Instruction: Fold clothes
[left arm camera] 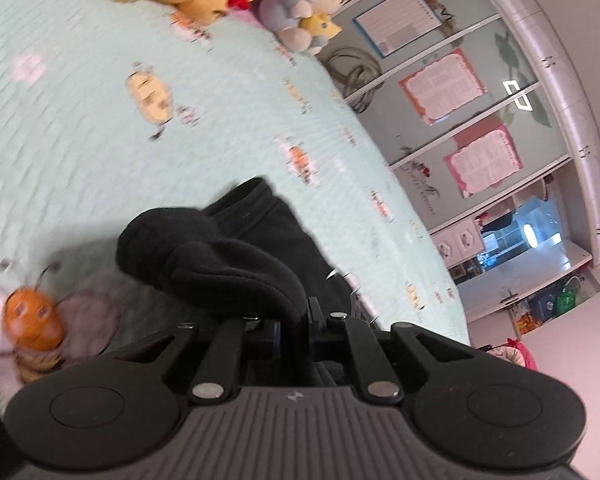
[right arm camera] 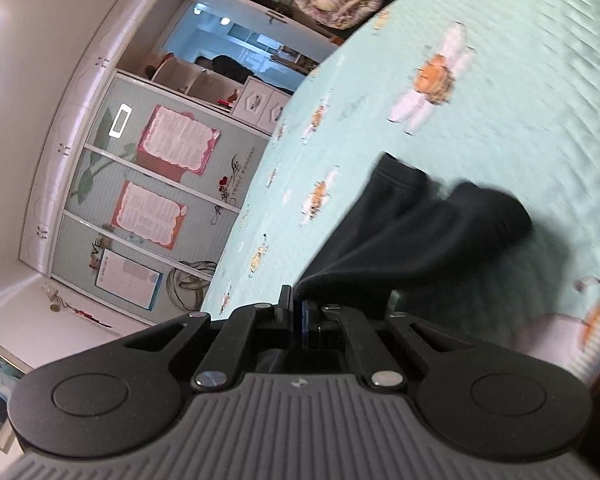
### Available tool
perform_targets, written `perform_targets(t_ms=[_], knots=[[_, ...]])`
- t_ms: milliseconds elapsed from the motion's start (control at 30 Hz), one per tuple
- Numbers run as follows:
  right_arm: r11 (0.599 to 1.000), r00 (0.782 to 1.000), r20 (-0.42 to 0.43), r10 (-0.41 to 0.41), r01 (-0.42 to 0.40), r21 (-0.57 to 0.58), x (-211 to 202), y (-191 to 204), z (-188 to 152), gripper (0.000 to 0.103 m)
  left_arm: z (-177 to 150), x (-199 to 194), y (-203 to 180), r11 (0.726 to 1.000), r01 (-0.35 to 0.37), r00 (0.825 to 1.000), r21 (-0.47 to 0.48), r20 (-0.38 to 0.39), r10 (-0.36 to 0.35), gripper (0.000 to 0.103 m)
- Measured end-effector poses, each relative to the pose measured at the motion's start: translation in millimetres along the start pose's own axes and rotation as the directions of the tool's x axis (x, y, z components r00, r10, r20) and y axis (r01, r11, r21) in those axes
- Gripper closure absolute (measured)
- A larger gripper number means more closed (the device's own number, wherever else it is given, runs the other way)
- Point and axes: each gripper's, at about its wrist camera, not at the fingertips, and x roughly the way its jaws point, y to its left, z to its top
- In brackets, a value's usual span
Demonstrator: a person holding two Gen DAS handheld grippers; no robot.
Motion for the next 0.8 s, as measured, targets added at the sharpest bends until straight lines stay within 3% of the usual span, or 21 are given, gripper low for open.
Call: perform_targets(t_ms=[167, 400, 800], knots=[[1.0, 1.0, -0.003, -0.012, 0.012, -0.025, 37.7, 32.2, 18.0, 0.101, 26.1, 17.6, -37.1, 0.998, 0.015, 1.0, 0.058, 0.019, -0.016, 0.093], [0.995, 0.995, -0.049, -0.086, 0.083, -0.055, 113.5, 59.1, 35.5, 0.101, 57.0, 82.8, -74.2, 0.992, -0.033, 0.999, 0.121, 0.014, 0.032, 0.093], [0.977, 0.967, -0.152, -0.206, 0.213, 0.027, 248.3, 42.1, 52.2, 0.101, 88.8, 224.6, -87.5, 0.977, -0.16, 0.985, 0.138, -0.041, 0.167, 0.093]])
